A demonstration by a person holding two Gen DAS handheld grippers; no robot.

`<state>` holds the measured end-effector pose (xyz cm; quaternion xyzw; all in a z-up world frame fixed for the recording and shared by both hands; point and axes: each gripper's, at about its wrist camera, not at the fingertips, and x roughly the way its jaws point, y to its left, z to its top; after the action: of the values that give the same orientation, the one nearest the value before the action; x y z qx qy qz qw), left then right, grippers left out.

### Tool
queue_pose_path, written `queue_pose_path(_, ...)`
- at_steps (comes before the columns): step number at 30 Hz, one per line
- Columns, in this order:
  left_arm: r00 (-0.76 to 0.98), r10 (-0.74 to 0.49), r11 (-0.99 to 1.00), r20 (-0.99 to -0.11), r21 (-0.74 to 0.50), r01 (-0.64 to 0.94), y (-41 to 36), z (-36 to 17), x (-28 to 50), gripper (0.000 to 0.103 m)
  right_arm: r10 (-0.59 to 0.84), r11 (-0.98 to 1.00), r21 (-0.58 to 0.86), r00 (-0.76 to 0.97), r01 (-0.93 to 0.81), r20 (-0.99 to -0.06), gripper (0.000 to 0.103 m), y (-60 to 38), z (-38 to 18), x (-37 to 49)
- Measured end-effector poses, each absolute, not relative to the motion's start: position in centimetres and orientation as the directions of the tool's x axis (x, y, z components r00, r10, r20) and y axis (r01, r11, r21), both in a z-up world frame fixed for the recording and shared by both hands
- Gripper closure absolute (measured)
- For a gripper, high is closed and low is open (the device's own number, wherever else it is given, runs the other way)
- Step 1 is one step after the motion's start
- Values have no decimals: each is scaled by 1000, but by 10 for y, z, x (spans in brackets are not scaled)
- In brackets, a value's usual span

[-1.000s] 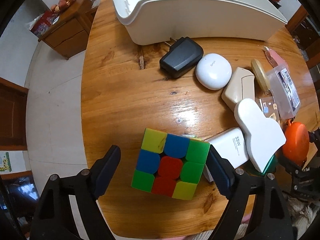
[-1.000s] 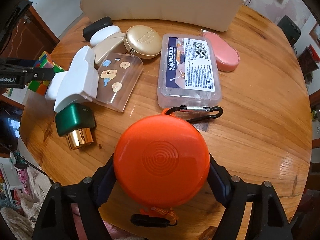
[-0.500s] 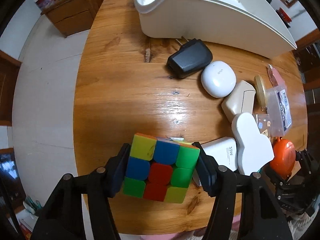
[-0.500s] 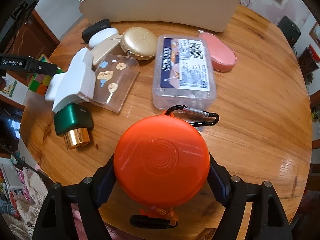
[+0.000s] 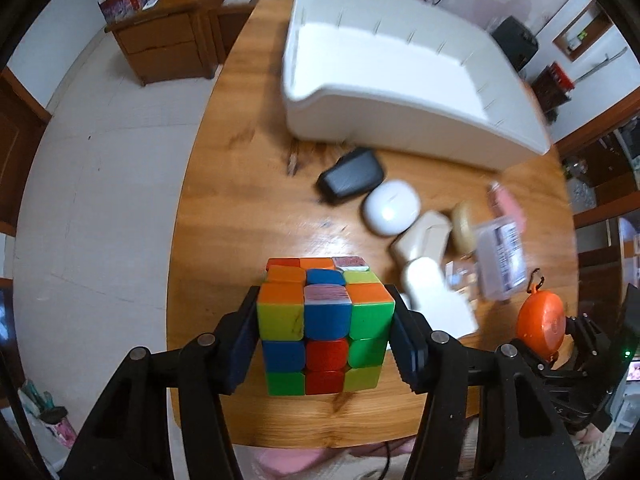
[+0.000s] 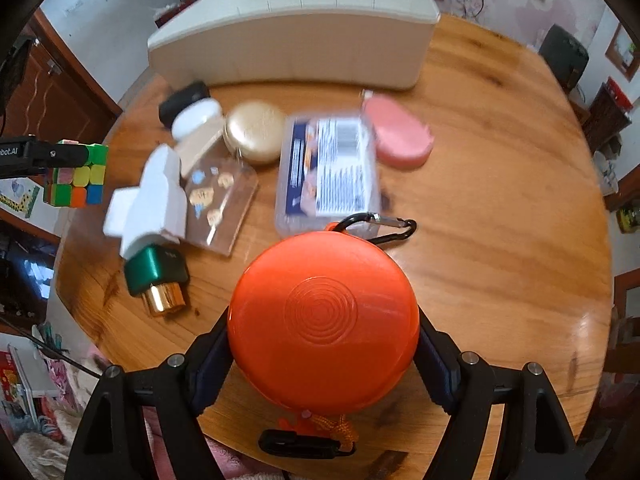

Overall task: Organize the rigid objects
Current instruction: 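Lift the cube and orange case and carry both over the white bin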

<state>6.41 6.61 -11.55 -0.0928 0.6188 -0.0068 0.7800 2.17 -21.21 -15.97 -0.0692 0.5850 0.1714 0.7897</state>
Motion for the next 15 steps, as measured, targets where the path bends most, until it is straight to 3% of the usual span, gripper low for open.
queue_pose_path(6,348,-157,980,-924,-190,-61,59,-54,84,41,208,933,80,345,-351,-915,22,-216,-106,41)
queue_pose_path(15,523,-171,977,-835,-211,-18,43,41,149,41,181,955,6,568,-296,-803,22,-211,18,110)
